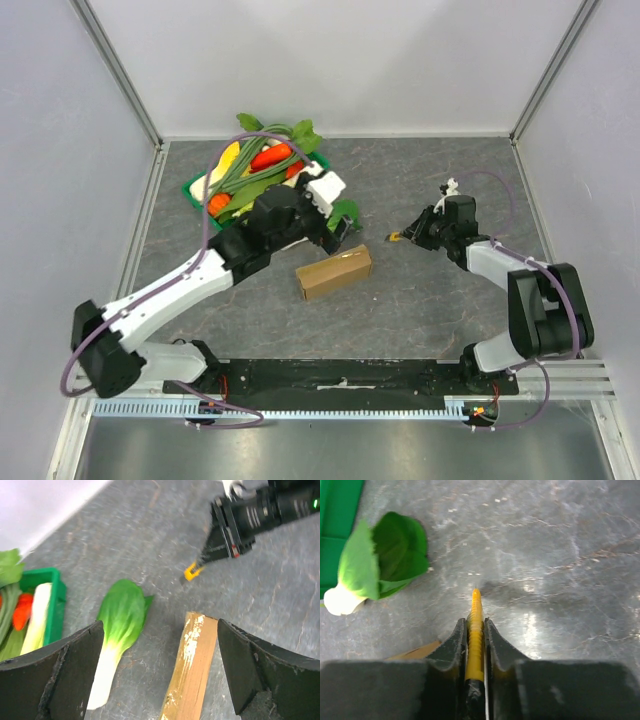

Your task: Unpack the express box

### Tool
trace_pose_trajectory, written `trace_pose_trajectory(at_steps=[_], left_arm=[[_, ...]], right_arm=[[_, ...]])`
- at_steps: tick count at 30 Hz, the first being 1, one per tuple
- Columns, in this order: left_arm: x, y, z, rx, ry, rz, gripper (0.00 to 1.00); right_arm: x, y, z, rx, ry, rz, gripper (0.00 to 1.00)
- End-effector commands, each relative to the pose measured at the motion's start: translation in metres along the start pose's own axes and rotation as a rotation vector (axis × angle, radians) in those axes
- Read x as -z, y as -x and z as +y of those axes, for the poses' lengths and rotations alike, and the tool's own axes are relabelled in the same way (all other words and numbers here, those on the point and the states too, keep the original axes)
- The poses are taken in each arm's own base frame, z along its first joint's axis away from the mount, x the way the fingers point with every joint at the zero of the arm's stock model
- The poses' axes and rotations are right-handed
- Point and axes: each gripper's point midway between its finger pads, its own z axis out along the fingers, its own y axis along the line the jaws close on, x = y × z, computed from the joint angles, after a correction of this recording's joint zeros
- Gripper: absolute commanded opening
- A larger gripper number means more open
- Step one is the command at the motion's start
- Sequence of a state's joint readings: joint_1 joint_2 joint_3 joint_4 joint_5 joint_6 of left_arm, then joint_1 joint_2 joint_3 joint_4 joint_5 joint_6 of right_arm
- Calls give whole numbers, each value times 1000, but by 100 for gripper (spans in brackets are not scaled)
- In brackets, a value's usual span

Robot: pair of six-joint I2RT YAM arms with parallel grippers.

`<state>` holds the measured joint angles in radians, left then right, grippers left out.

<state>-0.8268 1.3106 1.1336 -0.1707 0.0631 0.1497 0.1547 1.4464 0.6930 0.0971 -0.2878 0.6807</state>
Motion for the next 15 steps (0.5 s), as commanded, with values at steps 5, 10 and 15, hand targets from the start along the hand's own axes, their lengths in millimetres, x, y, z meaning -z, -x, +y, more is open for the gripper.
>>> trace_pose_trajectory(at_steps=[5,10,15], left_arm=[[50,28,28,282,189,-131,100],[58,1,-30,323,-99,-62,88],[58,-50,-70,432,-189,51,64]], right_arm=[[-1,4,-63,-120,-257,2,60],[36,25,-85,-99,-493,-58,98],[67,58,-57,-29,-445,-147,98]])
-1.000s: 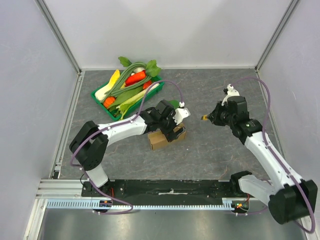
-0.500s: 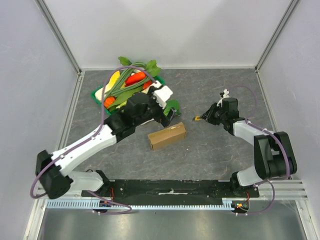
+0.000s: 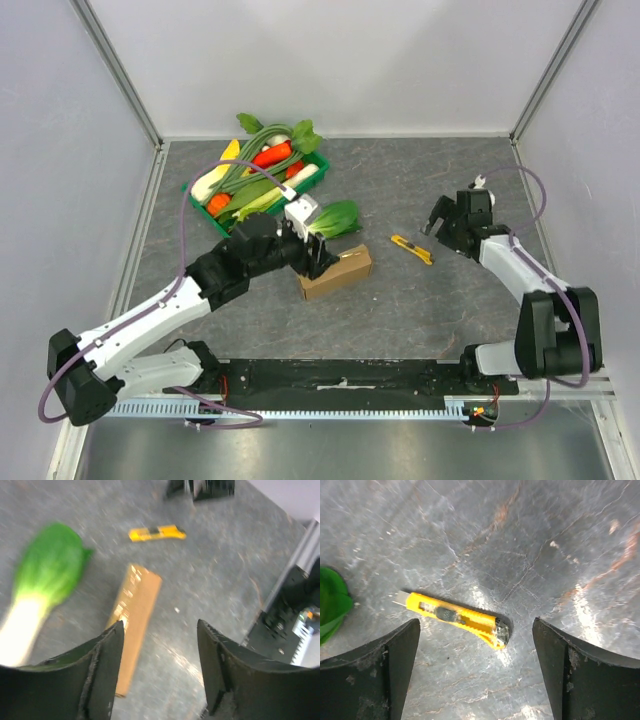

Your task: Unpack the express box

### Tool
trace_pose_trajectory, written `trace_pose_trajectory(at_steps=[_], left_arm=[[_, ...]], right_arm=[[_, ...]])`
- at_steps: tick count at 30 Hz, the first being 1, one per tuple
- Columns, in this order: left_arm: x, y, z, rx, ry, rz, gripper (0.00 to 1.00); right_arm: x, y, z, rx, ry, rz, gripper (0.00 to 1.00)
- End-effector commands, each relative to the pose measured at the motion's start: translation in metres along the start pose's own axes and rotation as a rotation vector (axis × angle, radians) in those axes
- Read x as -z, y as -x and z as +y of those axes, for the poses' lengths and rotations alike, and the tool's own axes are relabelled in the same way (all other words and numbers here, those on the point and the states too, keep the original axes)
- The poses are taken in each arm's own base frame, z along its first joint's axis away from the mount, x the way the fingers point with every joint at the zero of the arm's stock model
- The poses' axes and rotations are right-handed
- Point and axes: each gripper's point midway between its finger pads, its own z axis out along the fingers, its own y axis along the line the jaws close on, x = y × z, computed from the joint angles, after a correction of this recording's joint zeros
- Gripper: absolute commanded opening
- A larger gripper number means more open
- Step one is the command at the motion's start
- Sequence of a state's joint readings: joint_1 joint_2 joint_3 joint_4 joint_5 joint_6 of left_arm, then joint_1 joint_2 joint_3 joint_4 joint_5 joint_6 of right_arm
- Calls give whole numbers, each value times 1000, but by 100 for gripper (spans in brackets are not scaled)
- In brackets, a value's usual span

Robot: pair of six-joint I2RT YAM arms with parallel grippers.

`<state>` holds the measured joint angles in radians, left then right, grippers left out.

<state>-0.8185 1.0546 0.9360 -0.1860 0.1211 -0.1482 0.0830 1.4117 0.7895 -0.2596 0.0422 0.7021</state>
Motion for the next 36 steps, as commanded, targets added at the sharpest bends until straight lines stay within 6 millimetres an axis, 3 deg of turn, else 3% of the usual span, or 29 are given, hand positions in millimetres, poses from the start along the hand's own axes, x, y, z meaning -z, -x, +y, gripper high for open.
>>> trace_pose_trajectory(at_steps=[1,2,3,6,10,14,17,22,27,31,32,36], left_arm=[[2,-52,-41,148,-129,130,60],[1,-61,-44,161,-132,150,55],[-2,-77,-47,191,-124,190,49],[-6,-106,-47,243,-28,238,38],[-5,-145,1,314,325,214,35],[3,-172,28,360,487,225,35],[10,-187,38,430,581,242,35],[9,-184,51,459,638,212,36],[-4,-169,62,520,561,162,37],[-24,-158,67,577,430,156,37],[-32,-147,66,564,387,130,37],[-60,-142,46,547,235,200,37]], right_arm=[[41,44,22,62,56,-138,98],[47,37,46,106,184,-99,97],[53,44,62,122,241,-120,89],[65,32,118,239,410,-99,74],[71,-16,188,365,631,7,49],[57,-61,220,469,694,109,35],[34,-86,222,522,656,183,30],[28,-120,204,590,592,304,28],[53,-150,168,588,555,390,28],[78,-158,150,550,557,391,28],[87,-155,150,542,574,368,29],[97,-159,145,518,576,337,29]])
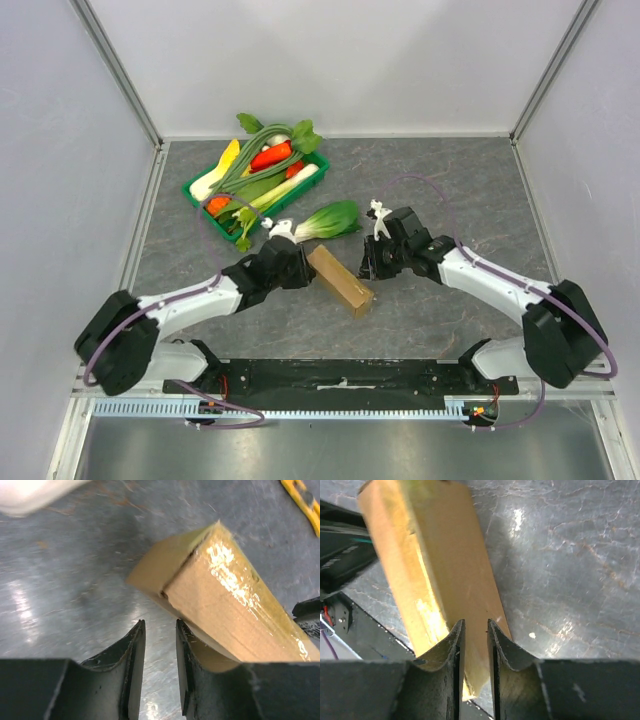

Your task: Unpack the express box

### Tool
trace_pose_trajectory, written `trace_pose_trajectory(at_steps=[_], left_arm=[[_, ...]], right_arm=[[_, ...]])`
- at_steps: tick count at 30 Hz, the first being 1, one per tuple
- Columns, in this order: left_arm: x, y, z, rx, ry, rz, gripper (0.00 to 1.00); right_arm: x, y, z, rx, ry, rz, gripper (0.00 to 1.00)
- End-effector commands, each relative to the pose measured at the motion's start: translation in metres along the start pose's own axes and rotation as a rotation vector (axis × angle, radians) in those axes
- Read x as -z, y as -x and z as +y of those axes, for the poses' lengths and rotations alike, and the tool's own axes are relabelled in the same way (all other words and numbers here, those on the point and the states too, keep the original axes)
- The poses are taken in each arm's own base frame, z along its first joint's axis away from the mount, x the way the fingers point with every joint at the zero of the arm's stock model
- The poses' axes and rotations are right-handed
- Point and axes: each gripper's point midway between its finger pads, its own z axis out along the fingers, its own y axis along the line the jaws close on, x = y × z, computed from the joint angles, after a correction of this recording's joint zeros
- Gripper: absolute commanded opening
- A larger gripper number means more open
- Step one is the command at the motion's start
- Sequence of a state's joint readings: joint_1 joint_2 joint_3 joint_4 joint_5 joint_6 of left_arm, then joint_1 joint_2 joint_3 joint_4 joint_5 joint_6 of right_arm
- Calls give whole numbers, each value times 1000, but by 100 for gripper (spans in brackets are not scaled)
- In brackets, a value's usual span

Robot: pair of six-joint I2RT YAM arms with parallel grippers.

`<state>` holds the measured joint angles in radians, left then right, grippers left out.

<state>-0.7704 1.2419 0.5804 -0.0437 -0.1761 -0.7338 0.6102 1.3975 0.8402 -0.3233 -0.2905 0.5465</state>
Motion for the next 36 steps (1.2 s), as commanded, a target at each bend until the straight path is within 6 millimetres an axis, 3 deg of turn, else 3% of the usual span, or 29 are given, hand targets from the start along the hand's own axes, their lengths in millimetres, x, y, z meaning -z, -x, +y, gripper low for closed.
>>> trace_pose_trajectory(at_steps=[1,5,11,16,23,26,28,29,30,33,35,36], left_arm=[[-11,11,-61,-69,-247,56,36],[-13,-4,-67,-22,-286,126,35],[-14,-17,-77,-13,-389,144,37],[-22,-26,-68,43,-386,175,36],[-19,-35,-25,135,-261,177,36],[-13,-36,9,166,-91,173,36],[-8,-18,31,183,74,117,35],[4,-33,56,169,211,183,34],[9,-25,68,152,277,150,33],[27,-5,70,131,303,97,34],[34,5,63,115,257,64,43],[39,14,50,122,188,37,46]], right_arm=[[12,2,7,-28,-1,-64,29],[9,12,12,-36,6,-98,29],[7,21,35,-9,48,-126,28],[16,30,55,19,79,-201,27],[-4,33,63,60,55,-180,27],[-11,35,68,89,32,-164,29],[-19,28,63,109,-1,-117,30],[-19,33,66,113,-11,-115,30],[-20,32,66,116,-21,-105,30],[-14,34,53,126,-118,-116,34],[-8,35,47,129,-151,-131,43],[-6,34,46,131,-157,-131,46]])
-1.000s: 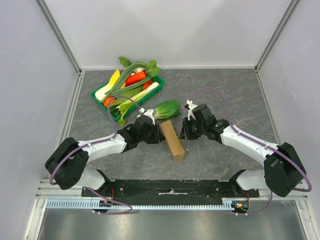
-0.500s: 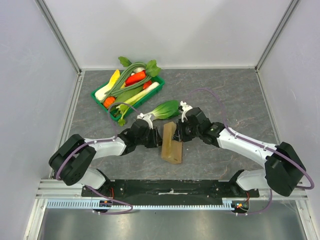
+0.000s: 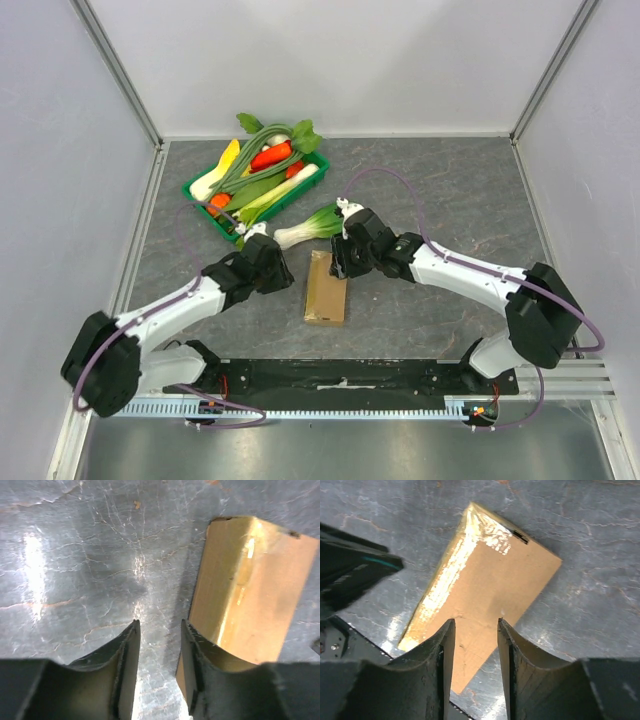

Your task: Unpack the express box

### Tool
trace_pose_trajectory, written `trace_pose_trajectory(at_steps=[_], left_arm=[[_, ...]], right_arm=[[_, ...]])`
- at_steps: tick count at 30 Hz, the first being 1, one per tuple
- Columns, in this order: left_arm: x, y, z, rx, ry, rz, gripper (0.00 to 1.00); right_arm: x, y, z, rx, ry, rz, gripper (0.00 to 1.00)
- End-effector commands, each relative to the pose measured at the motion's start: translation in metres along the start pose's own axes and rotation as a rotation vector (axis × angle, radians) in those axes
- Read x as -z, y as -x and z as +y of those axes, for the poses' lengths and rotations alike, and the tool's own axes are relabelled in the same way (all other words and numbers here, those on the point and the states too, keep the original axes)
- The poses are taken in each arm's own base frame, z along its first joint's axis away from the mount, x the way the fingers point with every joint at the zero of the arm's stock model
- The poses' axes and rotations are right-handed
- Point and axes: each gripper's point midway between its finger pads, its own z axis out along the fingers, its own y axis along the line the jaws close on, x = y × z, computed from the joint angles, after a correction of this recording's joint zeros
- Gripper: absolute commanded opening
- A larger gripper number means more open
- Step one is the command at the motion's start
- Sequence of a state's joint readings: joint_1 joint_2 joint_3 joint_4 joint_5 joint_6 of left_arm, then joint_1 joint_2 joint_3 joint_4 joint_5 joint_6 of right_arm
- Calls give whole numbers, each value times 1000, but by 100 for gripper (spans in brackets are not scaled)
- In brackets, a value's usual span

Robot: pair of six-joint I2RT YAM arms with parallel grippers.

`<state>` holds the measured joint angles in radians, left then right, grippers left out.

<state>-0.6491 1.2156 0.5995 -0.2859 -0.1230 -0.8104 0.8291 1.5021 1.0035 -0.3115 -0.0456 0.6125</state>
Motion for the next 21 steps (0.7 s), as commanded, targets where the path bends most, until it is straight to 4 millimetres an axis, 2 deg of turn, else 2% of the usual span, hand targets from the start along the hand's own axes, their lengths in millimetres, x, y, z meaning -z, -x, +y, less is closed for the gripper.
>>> trace_pose_trajectory(at_steps=[1,3,4,6,7,10,15,18,21], left_arm=[[31,24,-3,-21,-25,-92,52],[37,24,-26,-35,-159,-86,55],[37,22,-29,-37,-181,-77,56],[35,16,-41,-59,-249,-46,57],[32,13,-41,-68,-253,-31,57],[20,2,-42,-82,-260,21,57],[5,-17,-42,-89,-253,143,53],[2,-17,-40,-77,-244,133,49],[3,-14,-33,-82,-218,117,45]], right_arm=[[15,12,-13,35,-92,-40,52],[12,2,-17,44,-107,-15,59],[9,-2,-19,44,-111,0,69],[4,-10,-22,45,-116,24,76],[0,-15,-24,44,-120,36,82],[-11,-19,-24,30,-109,37,88],[-22,-21,-21,11,-90,33,88],[-29,-27,-27,7,-113,52,74],[-33,-36,-32,-3,-130,80,65]])
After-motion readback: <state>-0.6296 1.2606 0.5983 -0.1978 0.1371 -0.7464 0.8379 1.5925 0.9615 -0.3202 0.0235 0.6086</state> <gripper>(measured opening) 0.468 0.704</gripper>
